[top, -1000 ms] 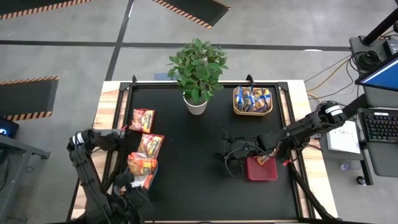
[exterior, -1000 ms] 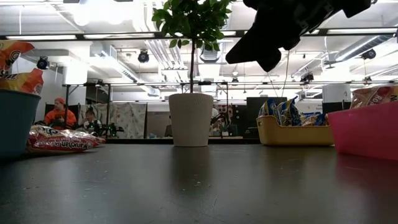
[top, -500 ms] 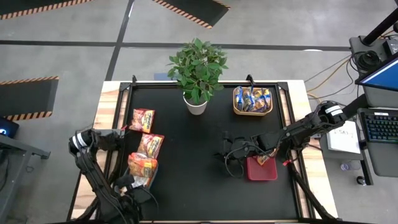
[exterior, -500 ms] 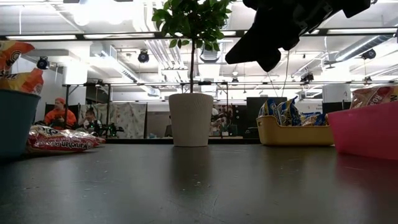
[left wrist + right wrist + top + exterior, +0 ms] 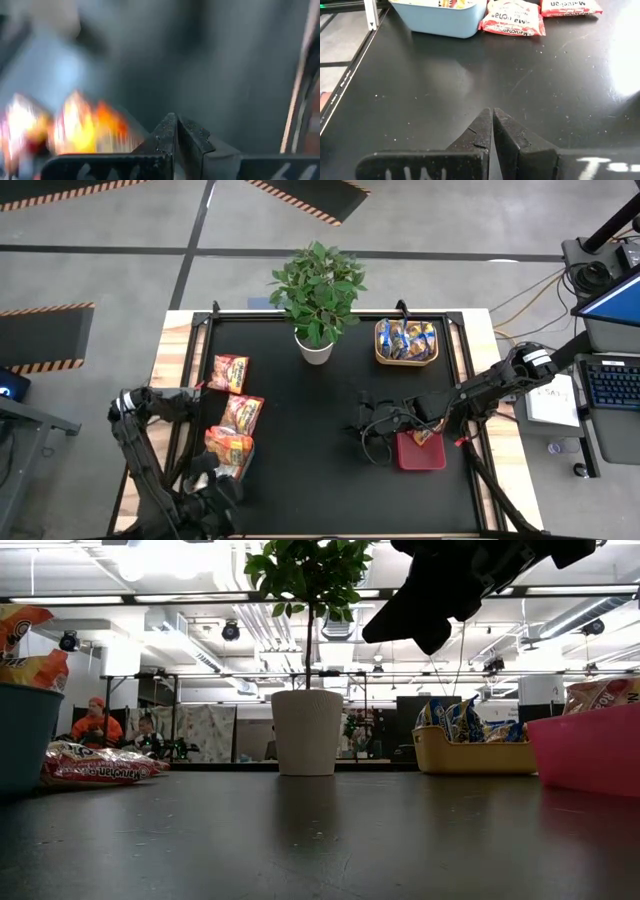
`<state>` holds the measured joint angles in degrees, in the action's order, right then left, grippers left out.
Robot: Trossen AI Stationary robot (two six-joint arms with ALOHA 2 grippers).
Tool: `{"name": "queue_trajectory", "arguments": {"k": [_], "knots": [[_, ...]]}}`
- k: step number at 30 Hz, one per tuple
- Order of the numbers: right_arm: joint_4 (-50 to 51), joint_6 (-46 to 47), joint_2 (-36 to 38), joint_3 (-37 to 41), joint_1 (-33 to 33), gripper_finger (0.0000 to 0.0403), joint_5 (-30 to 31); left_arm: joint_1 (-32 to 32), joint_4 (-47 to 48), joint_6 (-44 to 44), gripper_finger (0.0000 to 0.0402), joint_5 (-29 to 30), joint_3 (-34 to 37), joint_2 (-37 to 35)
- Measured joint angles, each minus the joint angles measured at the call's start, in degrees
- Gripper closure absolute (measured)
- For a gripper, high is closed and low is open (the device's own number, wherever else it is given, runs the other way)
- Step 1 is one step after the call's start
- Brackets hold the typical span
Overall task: Sort Maruchan noodles
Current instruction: Put the red noodle pack into the pink bin
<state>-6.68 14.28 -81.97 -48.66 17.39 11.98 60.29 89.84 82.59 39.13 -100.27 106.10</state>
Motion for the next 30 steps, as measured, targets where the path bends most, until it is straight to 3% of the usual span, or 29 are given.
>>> {"name": "queue_trajectory", "arguments": {"k": [3,6,12,16,21,30], "knots": [[0.0,-0.4,0.0,0.0,0.0,0.0394,0.0,-1.8,-0.3,-7.6,0.0401,13.6,-4.4,0.0],[0.0,-0.4,0.0,0.0,0.0,0.0394,-0.1,-4.8,-0.9,-18.1,0.0401,20.3,-7.7,0.0],[0.6,-0.8,0.0,0.0,0.0,0.0394,-0.4,-13.9,0.2,-38.9,0.0401,17.9,-10.0,-0.1],[1.6,-1.5,0.0,0.2,0.5,0.0394,-0.4,-19.1,0.1,-47.3,0.0402,15.8,-5.6,-2.7],[3.7,-1.5,0.1,0.2,1.0,0.0394,-0.4,-24.4,0.1,-45.0,0.0402,13.4,7.2,-11.1],[6.5,-1.5,1.5,0.2,1.0,0.0394,0.0,-40.7,-0.8,-21.9,0.0402,7.0,33.2,-28.7]]}}
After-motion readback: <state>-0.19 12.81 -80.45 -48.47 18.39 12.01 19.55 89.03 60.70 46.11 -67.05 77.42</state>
